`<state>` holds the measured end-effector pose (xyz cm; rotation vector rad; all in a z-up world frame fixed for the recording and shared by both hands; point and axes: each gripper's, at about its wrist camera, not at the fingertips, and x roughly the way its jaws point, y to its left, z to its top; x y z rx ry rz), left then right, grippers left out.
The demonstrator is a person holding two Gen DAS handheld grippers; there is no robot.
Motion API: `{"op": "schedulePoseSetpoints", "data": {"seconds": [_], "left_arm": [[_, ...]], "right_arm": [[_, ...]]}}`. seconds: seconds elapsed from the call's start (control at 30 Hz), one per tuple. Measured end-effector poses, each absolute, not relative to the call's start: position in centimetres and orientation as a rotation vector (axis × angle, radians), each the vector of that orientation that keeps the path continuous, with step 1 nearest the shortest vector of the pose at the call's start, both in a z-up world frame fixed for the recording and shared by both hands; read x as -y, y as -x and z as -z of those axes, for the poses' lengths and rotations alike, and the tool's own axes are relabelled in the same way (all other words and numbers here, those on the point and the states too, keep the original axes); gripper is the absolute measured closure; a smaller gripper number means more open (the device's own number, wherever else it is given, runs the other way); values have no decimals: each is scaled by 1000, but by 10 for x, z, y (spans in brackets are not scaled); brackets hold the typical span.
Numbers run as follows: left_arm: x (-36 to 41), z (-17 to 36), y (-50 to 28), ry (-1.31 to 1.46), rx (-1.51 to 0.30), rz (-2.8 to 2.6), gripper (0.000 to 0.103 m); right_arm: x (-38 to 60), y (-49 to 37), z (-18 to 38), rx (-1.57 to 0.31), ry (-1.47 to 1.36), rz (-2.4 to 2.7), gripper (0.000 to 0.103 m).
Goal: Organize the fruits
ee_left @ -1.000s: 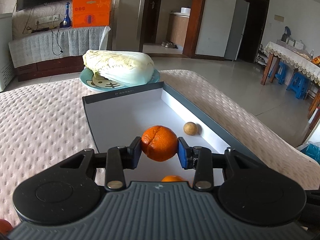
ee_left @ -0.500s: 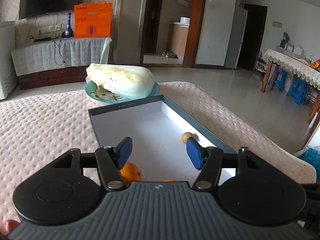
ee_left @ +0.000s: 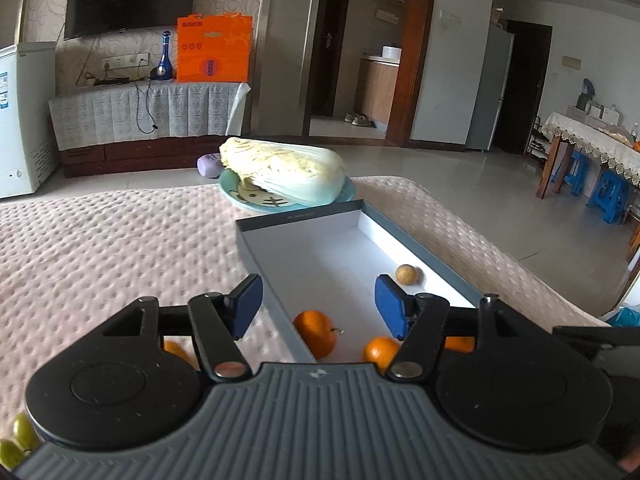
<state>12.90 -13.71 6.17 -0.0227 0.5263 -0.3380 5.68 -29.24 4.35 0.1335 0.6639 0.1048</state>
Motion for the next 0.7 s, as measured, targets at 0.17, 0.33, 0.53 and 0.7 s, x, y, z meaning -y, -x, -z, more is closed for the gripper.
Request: {"op": "schedulePoseSetpoints", "data": {"seconds": [0.17, 0.33, 0.53, 0.7], "left_arm": [[123, -68, -110, 10, -518, 327, 32], [109, -68, -90, -20, -526, 295, 31], [91, -63, -70, -46, -540, 252, 31], [71, -61, -57, -24, -557, 210, 31]], "right_arm": [[287, -60, -43, -660, -137, -105, 62], [286, -72, -39, -674, -152, -83, 62], [284, -88, -31, -700, -204, -22, 53], [271, -86, -35, -670, -222, -10, 53]]}}
